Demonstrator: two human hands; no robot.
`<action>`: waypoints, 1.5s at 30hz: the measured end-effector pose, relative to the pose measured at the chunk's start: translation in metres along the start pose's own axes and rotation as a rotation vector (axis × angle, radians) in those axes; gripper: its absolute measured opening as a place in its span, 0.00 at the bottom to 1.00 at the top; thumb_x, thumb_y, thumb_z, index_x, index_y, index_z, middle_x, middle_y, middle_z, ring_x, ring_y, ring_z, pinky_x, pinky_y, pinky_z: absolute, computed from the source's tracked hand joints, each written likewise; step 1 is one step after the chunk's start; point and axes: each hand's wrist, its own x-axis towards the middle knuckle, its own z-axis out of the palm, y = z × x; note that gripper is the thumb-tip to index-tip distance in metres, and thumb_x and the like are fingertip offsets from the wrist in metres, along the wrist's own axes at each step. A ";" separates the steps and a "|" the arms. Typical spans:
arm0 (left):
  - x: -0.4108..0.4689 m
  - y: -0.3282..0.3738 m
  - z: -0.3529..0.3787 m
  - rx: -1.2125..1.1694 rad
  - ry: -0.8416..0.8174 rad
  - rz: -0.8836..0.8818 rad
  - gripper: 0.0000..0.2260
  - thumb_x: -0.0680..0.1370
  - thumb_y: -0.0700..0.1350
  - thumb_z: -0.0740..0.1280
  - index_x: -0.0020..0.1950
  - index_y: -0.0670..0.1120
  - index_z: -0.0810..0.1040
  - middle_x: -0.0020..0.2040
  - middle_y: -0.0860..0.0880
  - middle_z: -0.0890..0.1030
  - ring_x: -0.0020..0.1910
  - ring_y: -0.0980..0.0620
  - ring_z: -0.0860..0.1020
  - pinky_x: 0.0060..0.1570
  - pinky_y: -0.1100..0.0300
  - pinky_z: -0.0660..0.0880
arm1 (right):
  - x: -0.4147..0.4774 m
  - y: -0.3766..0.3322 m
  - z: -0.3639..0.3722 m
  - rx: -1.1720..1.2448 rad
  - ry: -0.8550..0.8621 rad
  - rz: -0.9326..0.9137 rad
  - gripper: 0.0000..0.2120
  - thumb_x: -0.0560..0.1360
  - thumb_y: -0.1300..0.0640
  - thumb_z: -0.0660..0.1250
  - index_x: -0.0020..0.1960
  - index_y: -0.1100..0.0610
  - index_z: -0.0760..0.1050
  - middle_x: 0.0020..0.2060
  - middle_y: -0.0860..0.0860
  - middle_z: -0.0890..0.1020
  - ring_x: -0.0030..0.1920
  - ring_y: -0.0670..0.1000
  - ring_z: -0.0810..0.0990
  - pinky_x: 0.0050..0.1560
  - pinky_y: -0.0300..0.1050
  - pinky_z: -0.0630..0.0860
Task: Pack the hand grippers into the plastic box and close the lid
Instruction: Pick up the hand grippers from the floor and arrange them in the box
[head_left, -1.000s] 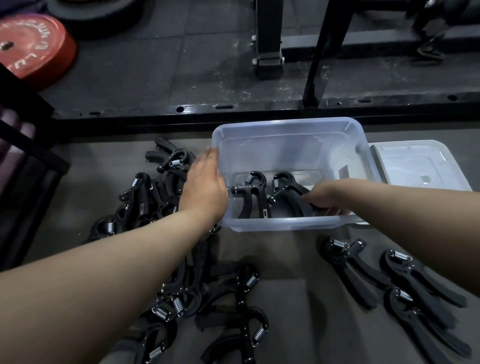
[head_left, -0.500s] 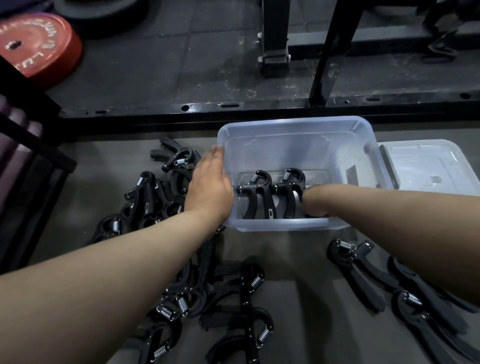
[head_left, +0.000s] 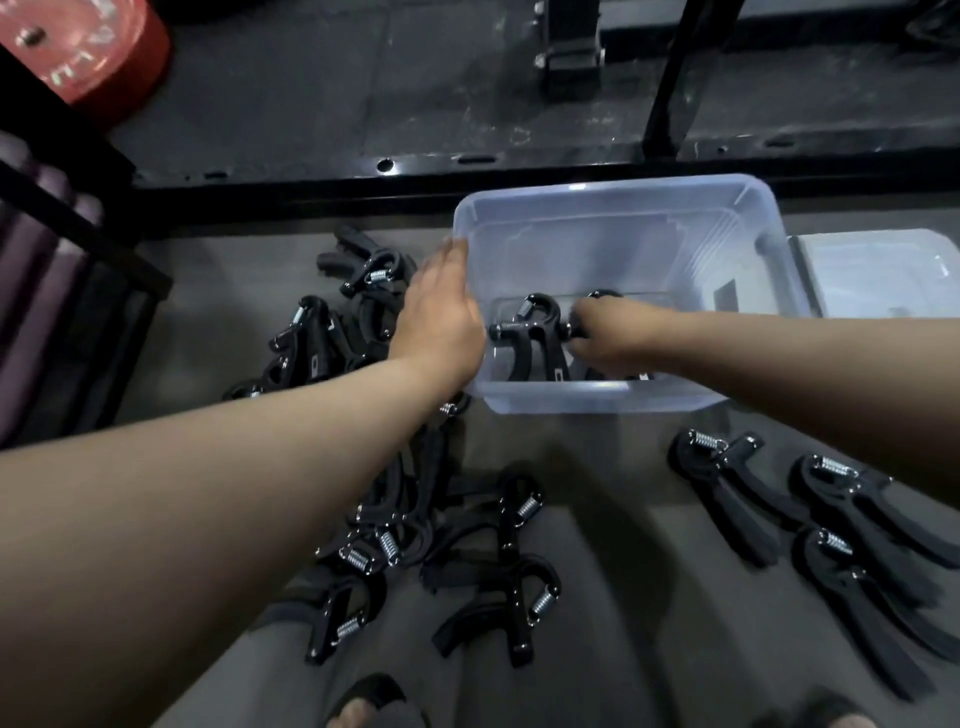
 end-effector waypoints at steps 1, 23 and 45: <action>0.001 0.000 -0.001 0.000 -0.017 0.003 0.25 0.81 0.44 0.50 0.79 0.48 0.55 0.79 0.49 0.57 0.78 0.50 0.54 0.77 0.52 0.51 | -0.004 -0.011 -0.002 0.059 0.018 -0.030 0.10 0.76 0.52 0.59 0.42 0.58 0.74 0.37 0.54 0.80 0.39 0.58 0.78 0.38 0.44 0.73; -0.080 -0.106 -0.034 0.589 -0.687 0.140 0.23 0.77 0.50 0.61 0.72 0.50 0.67 0.73 0.43 0.64 0.67 0.40 0.70 0.68 0.53 0.68 | -0.003 -0.102 0.034 0.420 0.266 -0.266 0.34 0.82 0.48 0.53 0.79 0.63 0.42 0.79 0.59 0.47 0.79 0.54 0.46 0.77 0.49 0.47; -0.093 -0.147 -0.050 0.677 -0.510 0.737 0.13 0.78 0.46 0.65 0.63 0.52 0.73 0.81 0.46 0.46 0.78 0.44 0.55 0.73 0.51 0.60 | 0.000 -0.102 0.028 0.345 0.324 -0.300 0.33 0.82 0.50 0.51 0.79 0.60 0.39 0.79 0.55 0.44 0.79 0.50 0.44 0.76 0.47 0.48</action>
